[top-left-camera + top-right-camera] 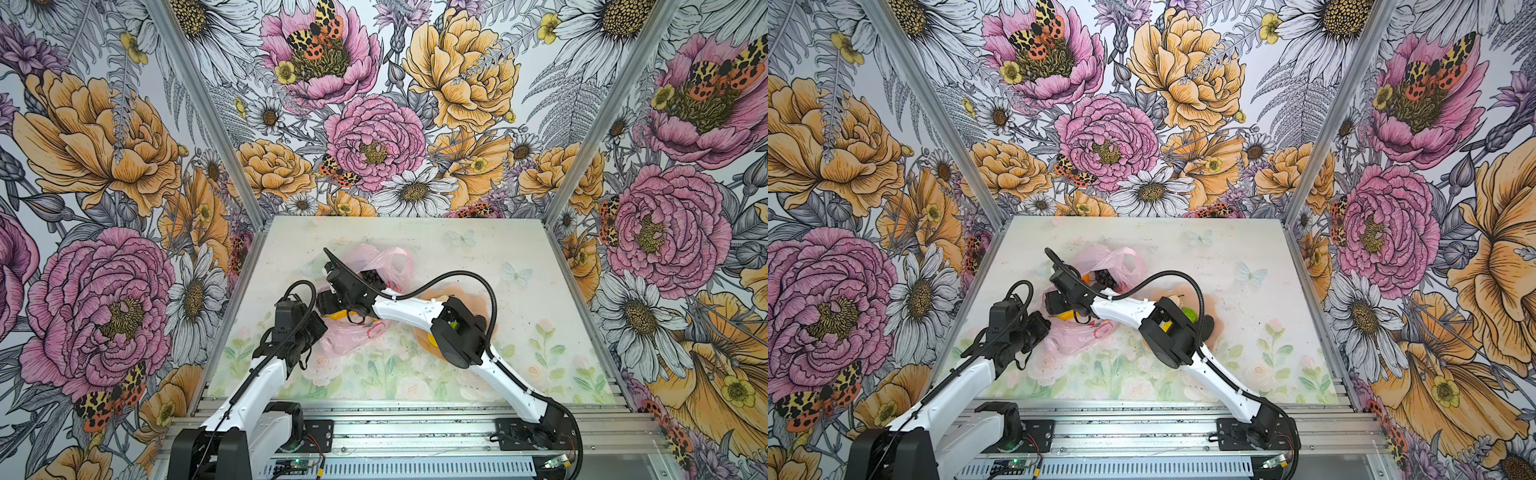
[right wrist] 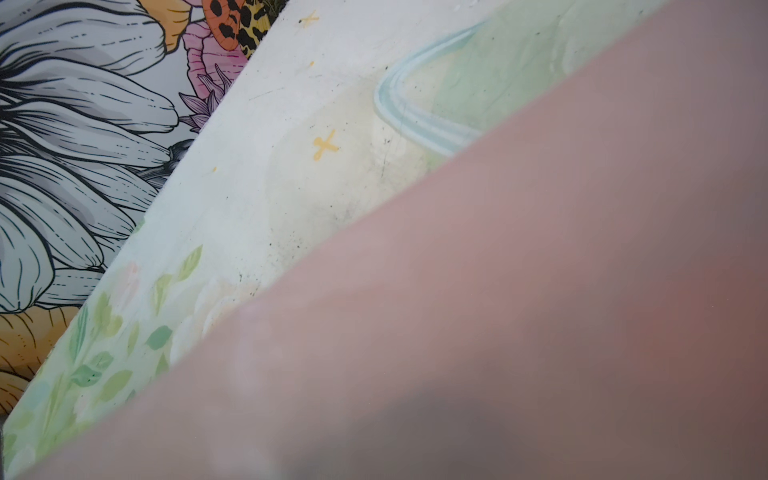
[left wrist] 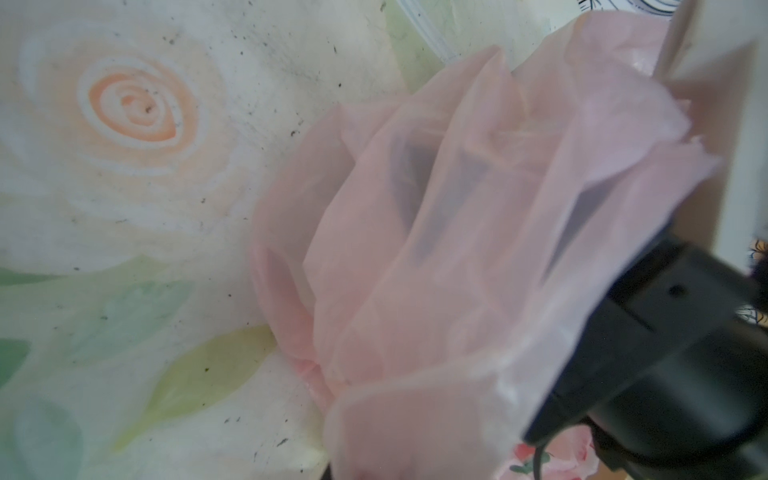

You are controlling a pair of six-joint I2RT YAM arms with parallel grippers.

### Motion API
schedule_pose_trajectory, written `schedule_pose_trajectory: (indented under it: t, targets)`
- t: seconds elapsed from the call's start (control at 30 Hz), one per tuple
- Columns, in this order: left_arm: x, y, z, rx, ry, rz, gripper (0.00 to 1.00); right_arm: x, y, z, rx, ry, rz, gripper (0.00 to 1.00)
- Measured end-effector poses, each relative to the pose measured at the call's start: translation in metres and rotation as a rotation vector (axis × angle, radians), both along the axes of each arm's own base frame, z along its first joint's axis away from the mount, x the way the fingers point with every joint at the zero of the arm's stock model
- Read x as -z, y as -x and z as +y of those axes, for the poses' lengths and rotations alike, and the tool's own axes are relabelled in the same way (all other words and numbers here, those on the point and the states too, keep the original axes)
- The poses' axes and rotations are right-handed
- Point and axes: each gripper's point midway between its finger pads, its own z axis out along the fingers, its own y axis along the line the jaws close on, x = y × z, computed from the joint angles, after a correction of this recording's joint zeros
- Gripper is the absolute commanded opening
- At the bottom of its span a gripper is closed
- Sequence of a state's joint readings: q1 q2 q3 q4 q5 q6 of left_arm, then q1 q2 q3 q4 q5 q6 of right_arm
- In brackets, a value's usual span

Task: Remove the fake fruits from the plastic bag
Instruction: 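Reach the right gripper down into the bag toward the green lime, then grasp the green lime and lift it with the right gripper, then carry the lime over the peach bowl with the right gripper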

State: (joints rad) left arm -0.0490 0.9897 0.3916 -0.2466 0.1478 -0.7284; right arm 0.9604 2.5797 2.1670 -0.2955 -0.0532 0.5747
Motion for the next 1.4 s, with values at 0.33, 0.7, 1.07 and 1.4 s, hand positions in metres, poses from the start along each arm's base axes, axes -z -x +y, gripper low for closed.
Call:
schedule_pose_trajectory:
  t: [0.33, 0.7, 1.07, 1.4]
  targets:
    - [0.000, -0.015, -0.001, 0.037, -0.036, -0.023, 0.00, -0.012, 0.004, -0.030, 0.044, 0.056, -0.001, 0.63]
    - [0.013, -0.033, -0.010, 0.110, -0.057, -0.019, 0.00, -0.062, 0.022, -0.076, 0.090, 0.076, -0.034, 0.63]
    - [0.012, -0.038, -0.027, 0.180, -0.072, -0.038, 0.00, -0.078, 0.053, -0.139, 0.142, 0.130, -0.045, 0.61]
    - [0.015, -0.039, -0.029, 0.187, -0.072, -0.035, 0.00, -0.099, 0.081, -0.227, 0.273, 0.126, -0.048, 0.59]
